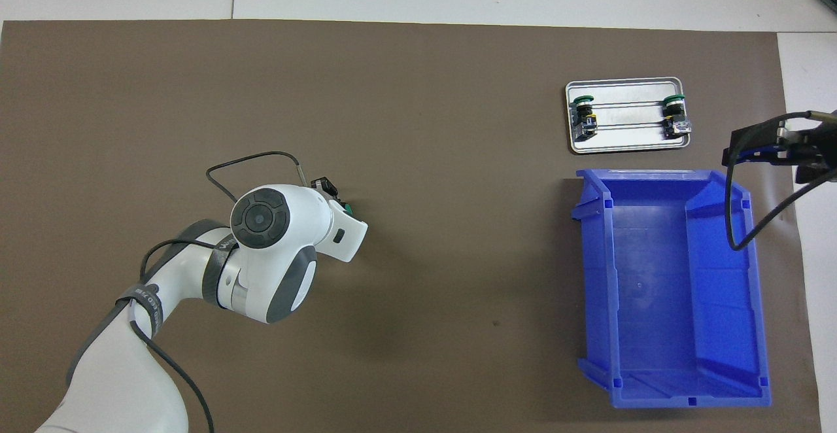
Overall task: Place and press button with both arms
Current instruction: 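Grasp the green button with the left gripper and lift it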
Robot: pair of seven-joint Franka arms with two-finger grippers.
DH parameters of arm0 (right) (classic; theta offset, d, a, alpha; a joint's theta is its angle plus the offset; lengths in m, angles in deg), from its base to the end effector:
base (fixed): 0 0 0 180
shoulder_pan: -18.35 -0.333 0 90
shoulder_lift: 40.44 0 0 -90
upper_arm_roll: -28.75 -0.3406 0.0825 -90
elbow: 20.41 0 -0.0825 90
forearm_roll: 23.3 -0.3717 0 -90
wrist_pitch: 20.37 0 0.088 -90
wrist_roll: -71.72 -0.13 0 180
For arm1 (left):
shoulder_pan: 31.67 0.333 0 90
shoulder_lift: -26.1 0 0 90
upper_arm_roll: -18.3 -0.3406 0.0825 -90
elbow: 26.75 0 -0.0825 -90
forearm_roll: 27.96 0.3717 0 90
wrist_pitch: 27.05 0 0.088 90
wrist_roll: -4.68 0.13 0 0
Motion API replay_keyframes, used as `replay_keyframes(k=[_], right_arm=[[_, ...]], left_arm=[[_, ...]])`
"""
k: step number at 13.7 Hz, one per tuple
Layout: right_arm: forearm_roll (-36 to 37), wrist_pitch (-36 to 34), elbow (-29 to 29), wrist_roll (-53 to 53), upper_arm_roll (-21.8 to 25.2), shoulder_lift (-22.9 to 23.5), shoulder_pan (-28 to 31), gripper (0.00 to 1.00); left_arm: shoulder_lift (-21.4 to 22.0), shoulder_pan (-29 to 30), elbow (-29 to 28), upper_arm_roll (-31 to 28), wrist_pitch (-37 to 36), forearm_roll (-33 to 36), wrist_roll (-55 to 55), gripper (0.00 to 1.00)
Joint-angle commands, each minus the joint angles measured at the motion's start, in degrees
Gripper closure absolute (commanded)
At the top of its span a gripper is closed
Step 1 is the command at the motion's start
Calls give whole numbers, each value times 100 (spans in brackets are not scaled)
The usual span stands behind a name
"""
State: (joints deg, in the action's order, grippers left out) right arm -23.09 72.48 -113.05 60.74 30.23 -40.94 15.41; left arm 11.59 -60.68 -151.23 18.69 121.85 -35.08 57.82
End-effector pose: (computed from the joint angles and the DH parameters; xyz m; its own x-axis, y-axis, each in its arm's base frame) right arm 0.5435 0.0133 0.6140 0.9862 -0.1652 0.0128 -0.1652 -0.9863 0.0010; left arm 0.5062 -0.2840 0.3028 0.2193 -0.9613 0.1670 -0.9682 -0.2355 -0.0843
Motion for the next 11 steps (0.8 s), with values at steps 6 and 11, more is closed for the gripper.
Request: replay_keyframes(k=[6,11], right_arm=[[137,-697,604,52,-25,137,40,0],[111,-548,413,-62,-16,85,49,0]], left_arm=[[-43,88,485,-82,-563,-52,48,100],[-17,510,1320,-56,-1845,-288,73,100]])
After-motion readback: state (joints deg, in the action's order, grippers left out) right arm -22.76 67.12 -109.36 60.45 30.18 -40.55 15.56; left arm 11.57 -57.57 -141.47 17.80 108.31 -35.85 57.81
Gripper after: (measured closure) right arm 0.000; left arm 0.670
